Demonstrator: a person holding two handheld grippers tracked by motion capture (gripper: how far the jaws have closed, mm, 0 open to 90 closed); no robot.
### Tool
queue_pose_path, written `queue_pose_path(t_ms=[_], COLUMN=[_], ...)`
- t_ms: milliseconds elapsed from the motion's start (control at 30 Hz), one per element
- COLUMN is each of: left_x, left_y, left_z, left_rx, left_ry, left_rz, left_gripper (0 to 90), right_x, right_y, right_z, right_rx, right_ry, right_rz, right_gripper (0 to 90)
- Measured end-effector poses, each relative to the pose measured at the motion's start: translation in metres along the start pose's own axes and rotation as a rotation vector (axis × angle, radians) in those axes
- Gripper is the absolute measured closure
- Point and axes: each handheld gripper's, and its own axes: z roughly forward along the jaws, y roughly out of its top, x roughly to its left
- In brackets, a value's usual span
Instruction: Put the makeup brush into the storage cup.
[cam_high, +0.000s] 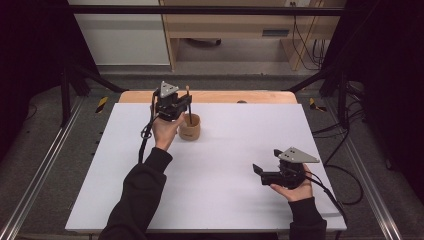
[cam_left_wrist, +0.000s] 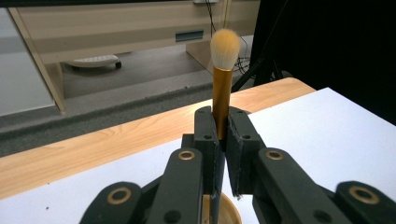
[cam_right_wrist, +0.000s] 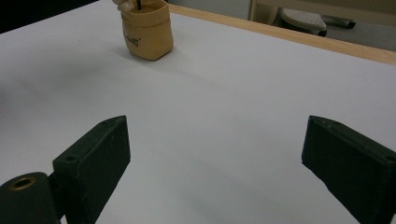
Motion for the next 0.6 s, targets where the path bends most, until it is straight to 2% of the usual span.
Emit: queue_pose_path(t_ms=[600], left_x=[0.002], left_y=[-0.019], left_z=[0.009], left_rx=[0.037], left_ry=[-0.001], left_rz=[0.002], left_gripper=[83.3], right_x=[0.001], right_y=[0.000], right_z=[0.001], right_rx=[0.004], right_ry=[0.000], right_rz=[-0.001], right_gripper=[8.1])
